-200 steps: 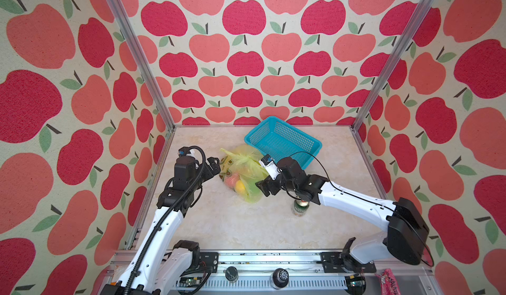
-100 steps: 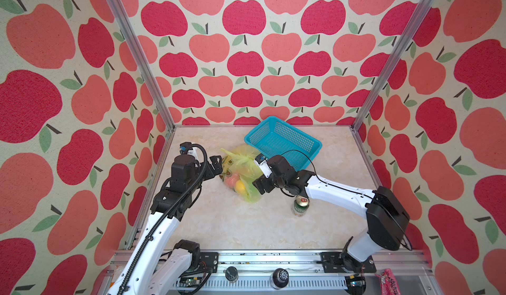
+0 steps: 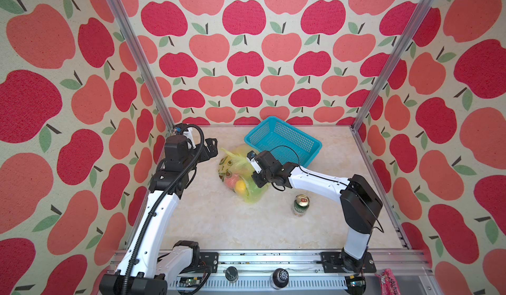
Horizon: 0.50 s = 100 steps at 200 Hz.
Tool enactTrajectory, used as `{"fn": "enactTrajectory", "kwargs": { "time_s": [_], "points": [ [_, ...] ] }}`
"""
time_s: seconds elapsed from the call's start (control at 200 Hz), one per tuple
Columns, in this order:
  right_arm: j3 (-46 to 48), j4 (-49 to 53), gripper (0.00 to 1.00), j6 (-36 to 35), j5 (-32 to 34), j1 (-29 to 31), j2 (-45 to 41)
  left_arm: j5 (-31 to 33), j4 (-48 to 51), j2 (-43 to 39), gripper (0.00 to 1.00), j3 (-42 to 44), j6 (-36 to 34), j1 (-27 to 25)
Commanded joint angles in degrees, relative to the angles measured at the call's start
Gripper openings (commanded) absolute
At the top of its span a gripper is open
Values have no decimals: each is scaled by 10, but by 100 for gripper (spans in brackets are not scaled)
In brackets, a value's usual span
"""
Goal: Untie the knot of the plastic bag and take out the fruit
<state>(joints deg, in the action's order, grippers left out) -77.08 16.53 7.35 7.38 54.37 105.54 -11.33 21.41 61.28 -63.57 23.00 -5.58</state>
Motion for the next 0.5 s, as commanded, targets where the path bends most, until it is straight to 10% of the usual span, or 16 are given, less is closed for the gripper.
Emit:
{"fn": "enactTrajectory", "kwargs": {
  "time_s": [0.0,0.345,0.495],
  "points": [
    [28,1,7,-16,-17,6,-22,-68,-16,43,99,-24,-7,-2],
    [187,-140,8,-54,-22,7,-158,-67,-12,170,99,-88,-29,-46],
    [221,-177,42,-50,-10,7,-191,-84,-15,216,100,-117,-30,-67]
  ]
}}
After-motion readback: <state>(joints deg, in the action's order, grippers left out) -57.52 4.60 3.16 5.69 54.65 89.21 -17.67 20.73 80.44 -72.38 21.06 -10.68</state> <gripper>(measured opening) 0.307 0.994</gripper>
